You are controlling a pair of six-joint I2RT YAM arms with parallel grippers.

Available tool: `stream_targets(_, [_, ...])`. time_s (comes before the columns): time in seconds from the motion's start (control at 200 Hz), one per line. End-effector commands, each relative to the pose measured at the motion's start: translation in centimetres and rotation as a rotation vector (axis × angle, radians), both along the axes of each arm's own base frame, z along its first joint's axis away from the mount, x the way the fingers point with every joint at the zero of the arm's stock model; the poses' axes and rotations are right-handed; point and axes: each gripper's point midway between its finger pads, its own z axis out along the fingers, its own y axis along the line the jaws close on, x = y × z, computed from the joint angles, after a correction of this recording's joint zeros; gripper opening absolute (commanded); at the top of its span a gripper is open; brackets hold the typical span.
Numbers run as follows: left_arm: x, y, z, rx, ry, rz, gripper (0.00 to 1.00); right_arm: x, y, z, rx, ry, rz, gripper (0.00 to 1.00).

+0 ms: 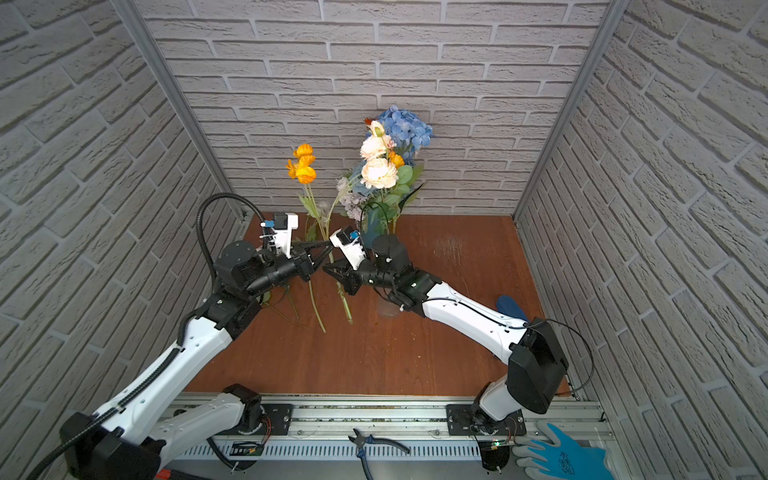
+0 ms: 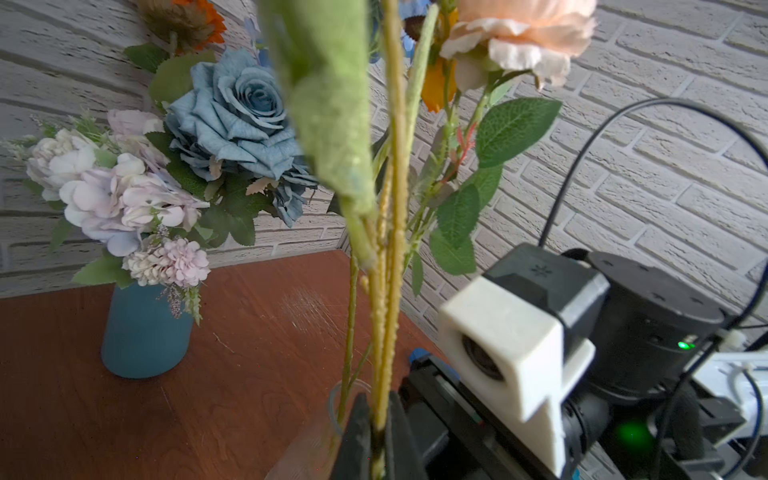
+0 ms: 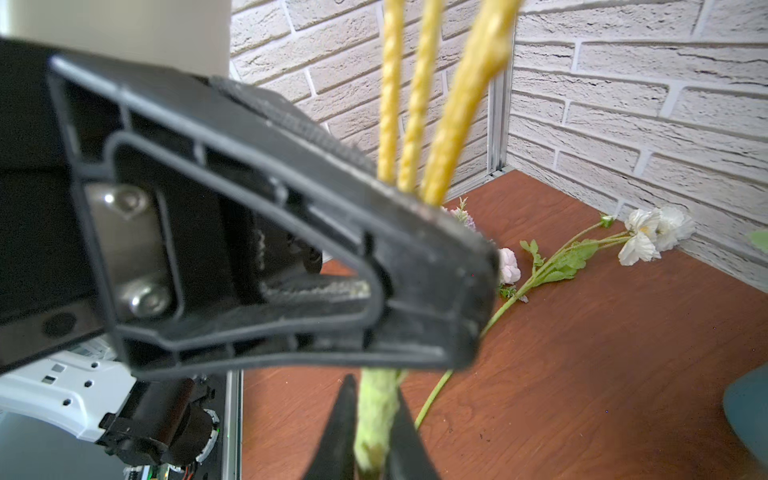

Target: Arrange the flowers into the vase

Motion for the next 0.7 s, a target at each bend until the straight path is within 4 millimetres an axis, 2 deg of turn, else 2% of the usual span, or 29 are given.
stream_targets(0.0, [0.1, 1.2, 2.0, -0.011, -0.071, 0.074, 0.00, -1.2, -1.5, 2.1, -0.004, -0.053, -0.021, 0.29])
stream_targets(0.045, [0.5, 1.7, 1.7, 0.007, -0.060, 0.114, 0.00, -1.6, -2.7, 2.0, -0.030, -0.067, -0.047, 0.35])
stream_targets(0.16, [0.8, 2.1, 1.4, 0.021, -0.055, 0.144, 0.00, -2.6, -6.7, 1.9, -0.111, -0.125, -0.152, 0.57])
stream_targets(0.255, [0.8, 2.0, 1.6, 0.019, -0.058, 0.137, 0.00, -2.2, -11.0, 1.7, -0.183, -0.168, -0.334, 0.69])
stream_targets(0.375, [0.6, 1.9, 1.8, 0.017, -0.064, 0.126, 0.00, -1.3, -14.8, 1.2, -0.249, -0.235, -0.460, 0.77])
stream_targets(0.52, [0.1, 1.8, 2.0, 0.013, -0.067, 0.111, 0.00, 0.9, -16.5, 0.7, -0.256, -0.244, -0.526, 0.79])
stream_targets(0.695, [-0.3, 1.8, 1.9, 0.006, -0.062, 0.101, 0.00, 3.6, -15.6, 1.0, -0.233, -0.270, -0.531, 0.79])
